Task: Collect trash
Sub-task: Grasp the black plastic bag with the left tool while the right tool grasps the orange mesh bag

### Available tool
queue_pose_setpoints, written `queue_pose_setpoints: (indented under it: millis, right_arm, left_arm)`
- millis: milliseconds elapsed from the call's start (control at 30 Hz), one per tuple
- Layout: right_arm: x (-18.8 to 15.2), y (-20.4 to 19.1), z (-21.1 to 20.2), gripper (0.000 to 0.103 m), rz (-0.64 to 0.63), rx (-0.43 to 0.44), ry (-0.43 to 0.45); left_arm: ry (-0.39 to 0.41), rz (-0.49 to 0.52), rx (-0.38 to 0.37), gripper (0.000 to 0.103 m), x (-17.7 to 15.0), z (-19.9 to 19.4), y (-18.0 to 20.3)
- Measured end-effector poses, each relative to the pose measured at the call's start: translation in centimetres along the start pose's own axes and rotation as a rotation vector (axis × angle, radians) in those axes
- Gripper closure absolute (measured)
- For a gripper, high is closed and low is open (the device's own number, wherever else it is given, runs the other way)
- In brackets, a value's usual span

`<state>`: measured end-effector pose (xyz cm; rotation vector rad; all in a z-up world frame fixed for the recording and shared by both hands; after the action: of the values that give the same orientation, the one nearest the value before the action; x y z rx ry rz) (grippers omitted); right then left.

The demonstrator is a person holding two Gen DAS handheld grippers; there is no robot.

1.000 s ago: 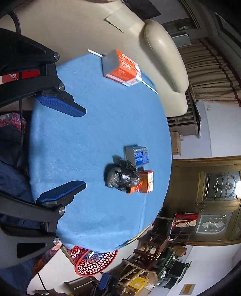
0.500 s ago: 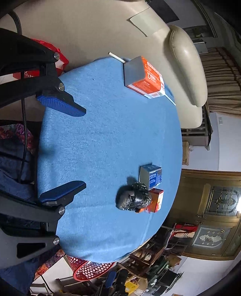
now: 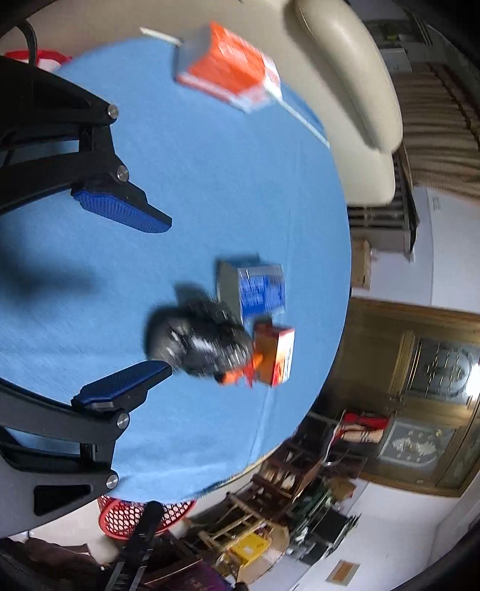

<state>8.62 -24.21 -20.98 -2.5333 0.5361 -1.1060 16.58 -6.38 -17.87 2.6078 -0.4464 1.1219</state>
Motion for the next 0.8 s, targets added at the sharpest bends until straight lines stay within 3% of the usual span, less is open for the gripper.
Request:
queue_pose_setpoints:
  millis: [200,433,533,800]
  right_arm:
    - [0.3,1.2,-0.5,0.032,-0.018,-0.006,0.034]
    - [0.0,2.6,-0.4,0.032,0.001,0.003,0.036]
    - [0.0,3.1,-0.5,0.032,0.011,0.006,0.036]
    - [1.4,2.4,0.1,0.032,-0.015,0.009,0.050]
  left_arm:
    - [-0.032,-0.007,-0.048,0.031,1.0,4.0,2.7]
    - [-0.090,-0.043,-0.044,0.034,0.7,7.5,3.5]
    - [-0.140,-0.045,-0.050,0.063,0.0,8.8,3.6]
    - [-0.131,-0.039,-0.065,0.074,-1.1,6.8,2.9]
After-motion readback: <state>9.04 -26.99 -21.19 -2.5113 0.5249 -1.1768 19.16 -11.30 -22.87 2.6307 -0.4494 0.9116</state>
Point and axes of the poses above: each gripper's, at about its wrist camera, not at the fingertips, and z roughly the way its jaws point, y to its right, x to its top, the point moved 9 cm from there along z, roughly the way its jaws point, and after that the axes turned 4 degrees about y, right-handed, at the moved point
